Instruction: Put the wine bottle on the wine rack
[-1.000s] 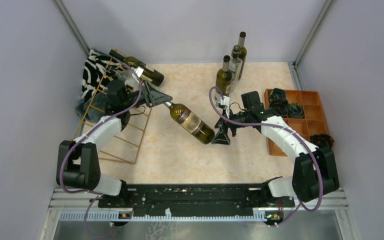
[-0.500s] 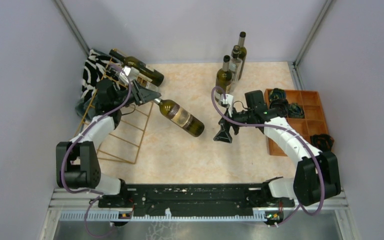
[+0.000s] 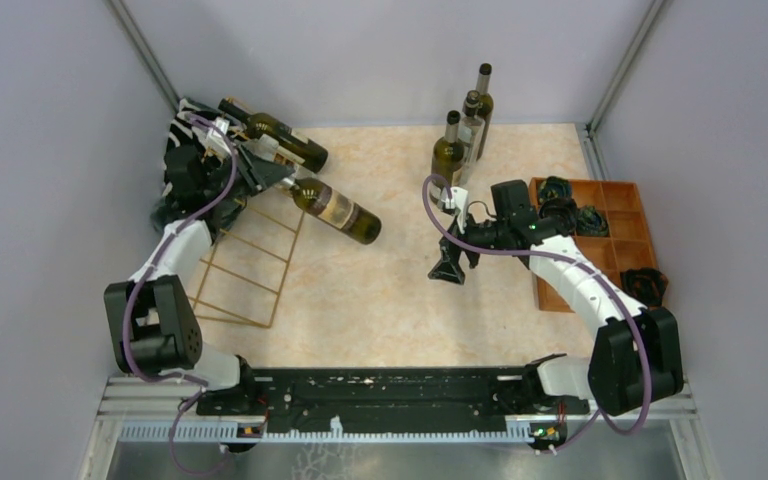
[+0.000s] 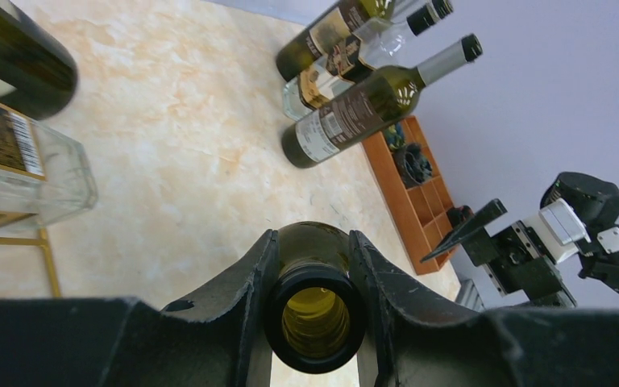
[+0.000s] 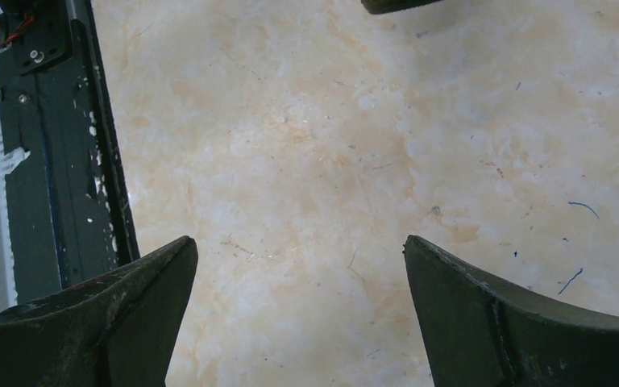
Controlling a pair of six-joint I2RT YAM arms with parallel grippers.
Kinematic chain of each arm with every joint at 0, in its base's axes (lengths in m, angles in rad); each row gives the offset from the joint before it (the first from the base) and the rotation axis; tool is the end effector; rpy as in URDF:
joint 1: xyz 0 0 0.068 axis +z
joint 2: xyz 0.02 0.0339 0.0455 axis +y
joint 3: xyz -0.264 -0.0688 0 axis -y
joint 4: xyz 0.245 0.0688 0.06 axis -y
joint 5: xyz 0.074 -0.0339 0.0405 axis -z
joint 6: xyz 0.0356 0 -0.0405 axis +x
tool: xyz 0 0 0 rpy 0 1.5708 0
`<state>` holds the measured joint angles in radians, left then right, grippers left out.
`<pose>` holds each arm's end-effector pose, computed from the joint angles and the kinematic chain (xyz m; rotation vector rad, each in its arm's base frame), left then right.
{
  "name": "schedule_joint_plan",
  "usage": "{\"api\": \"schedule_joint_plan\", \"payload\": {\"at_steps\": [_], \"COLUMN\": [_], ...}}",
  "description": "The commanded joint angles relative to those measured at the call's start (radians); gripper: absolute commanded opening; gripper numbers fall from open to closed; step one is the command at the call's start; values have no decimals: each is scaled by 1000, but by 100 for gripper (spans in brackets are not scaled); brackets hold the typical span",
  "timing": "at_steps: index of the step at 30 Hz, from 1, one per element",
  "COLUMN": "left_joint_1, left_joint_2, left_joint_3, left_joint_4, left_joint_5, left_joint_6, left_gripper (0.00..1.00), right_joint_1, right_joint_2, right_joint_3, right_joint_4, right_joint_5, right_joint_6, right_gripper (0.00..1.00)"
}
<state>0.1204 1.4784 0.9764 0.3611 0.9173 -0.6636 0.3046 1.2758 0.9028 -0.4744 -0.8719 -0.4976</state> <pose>0.3350 0.0121 0.2977 0.0234 1.7998 -1.1723 0.2374 0.1032 0.2601 -1.2095 1.8641 0.9349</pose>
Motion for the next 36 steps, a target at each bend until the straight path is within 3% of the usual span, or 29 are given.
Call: {"api": "schedule_joint_plan", "payload": {"at_steps": [1, 21, 36], "left_joint_1": [40, 104, 128], "left_joint_2": [8, 16, 10], "left_joint_3": [74, 185, 224], "left_joint_4": [9, -207, -264], "left_joint_5": [-4, -174, -241], "left_joint_6": [3, 225, 282], "left_gripper": [0, 0, 0], "right_joint_1": [-4, 5, 10], "right_joint_2": [-37, -34, -36], "right_joint_3": [-5, -9, -10], "right_joint_4": [42, 43, 42], "right_joint_5": [2, 13, 17], "right_joint_6": [-18, -30, -35], "right_gripper": [98, 98, 98]}}
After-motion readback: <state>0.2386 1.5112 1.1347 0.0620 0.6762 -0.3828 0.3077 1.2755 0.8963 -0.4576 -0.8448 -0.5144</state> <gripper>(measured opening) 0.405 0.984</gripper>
